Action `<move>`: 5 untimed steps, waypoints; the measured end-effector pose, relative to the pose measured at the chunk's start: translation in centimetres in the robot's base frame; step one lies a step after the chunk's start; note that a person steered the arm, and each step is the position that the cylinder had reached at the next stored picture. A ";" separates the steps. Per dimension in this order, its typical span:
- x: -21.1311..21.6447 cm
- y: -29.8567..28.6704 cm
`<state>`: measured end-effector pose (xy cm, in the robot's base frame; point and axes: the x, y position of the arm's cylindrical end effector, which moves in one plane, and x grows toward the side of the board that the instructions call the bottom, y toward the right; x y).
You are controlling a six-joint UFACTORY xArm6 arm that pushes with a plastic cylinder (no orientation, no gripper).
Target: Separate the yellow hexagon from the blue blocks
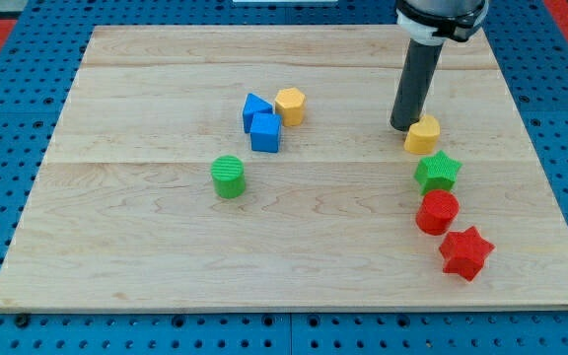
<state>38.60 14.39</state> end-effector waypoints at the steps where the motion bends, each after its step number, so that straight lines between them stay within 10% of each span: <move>1: -2.6 -3.6; 2: 2.2 -6.4; 5: -3.8 -17.9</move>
<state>34.82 -3.51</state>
